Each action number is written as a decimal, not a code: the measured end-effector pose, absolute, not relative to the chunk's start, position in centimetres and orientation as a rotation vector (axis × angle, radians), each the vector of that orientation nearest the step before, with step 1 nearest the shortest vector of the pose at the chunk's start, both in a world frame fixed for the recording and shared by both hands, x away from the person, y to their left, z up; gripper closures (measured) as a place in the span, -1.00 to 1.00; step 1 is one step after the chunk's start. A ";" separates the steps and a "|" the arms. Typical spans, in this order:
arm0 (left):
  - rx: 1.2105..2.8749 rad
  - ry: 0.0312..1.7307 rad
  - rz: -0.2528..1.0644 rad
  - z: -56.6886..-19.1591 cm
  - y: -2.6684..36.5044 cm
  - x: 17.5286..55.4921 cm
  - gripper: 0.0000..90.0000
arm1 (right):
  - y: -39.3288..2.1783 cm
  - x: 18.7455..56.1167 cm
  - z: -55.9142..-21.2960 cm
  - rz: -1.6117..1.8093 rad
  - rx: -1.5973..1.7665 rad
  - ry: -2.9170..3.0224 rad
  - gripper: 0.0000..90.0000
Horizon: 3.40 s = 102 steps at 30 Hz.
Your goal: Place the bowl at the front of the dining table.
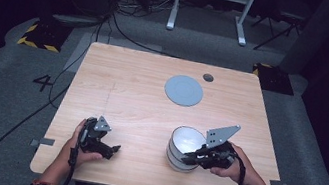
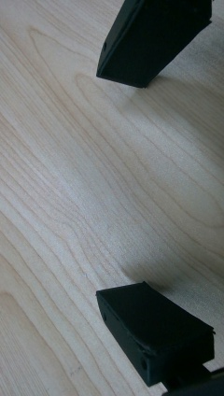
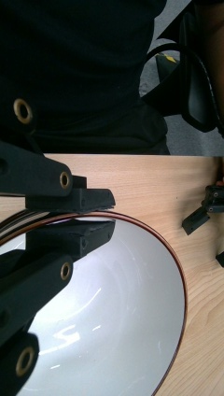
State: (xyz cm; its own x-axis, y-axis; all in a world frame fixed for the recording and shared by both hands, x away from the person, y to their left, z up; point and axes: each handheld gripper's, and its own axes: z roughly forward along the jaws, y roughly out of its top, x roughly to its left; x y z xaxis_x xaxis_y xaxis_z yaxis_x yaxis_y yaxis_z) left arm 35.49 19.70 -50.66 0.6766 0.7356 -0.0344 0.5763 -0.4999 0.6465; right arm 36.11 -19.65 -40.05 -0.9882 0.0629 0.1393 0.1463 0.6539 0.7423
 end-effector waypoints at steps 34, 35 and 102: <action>2.251 1.005 0.325 -50.7 19.7 35.5 -1.00 | -20.4 35.6 -38.8 -1.397 -0.212 -2.721 0.85; 2.251 1.005 0.325 -50.7 19.7 35.5 -1.00 | -20.4 35.7 -38.7 -1.407 -0.213 -2.716 0.85; 2.245 1.018 0.355 -50.6 19.6 35.5 -1.00 | -22.2 38.0 -36.1 -1.626 -0.304 -2.654 0.85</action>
